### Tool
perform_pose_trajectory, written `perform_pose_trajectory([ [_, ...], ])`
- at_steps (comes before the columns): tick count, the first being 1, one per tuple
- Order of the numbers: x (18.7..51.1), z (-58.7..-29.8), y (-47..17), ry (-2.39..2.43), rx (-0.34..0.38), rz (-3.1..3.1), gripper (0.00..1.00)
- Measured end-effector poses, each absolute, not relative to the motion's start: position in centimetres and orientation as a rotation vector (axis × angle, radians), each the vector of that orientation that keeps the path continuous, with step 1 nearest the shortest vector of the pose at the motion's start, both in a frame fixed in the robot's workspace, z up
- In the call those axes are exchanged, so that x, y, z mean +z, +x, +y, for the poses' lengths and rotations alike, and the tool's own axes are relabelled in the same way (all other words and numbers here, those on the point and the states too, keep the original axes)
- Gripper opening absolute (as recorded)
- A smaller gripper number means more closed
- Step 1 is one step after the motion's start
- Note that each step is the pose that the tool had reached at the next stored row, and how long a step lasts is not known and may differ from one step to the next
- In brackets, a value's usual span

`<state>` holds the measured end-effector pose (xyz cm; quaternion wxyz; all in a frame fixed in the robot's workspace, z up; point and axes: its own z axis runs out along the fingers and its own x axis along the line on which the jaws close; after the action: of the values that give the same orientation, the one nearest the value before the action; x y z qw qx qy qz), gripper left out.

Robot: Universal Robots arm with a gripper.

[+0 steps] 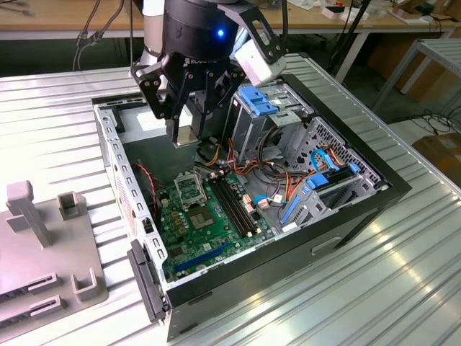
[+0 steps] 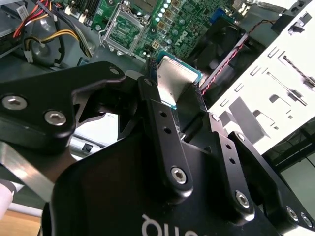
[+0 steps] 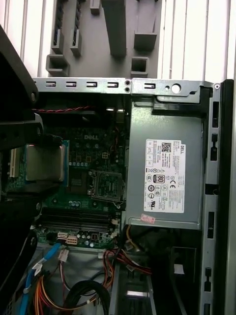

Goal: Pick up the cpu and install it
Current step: 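Pick up the cpu and move it towards the insertion slot, then place the cpu into insertion slot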

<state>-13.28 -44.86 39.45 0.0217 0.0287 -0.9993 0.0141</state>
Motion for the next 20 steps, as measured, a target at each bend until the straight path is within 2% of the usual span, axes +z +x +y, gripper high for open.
perform_pose_trajectory([
  [20, 39.03, -45.11, -13.19, 0.089, 0.046, -3.109, 0.41],
])
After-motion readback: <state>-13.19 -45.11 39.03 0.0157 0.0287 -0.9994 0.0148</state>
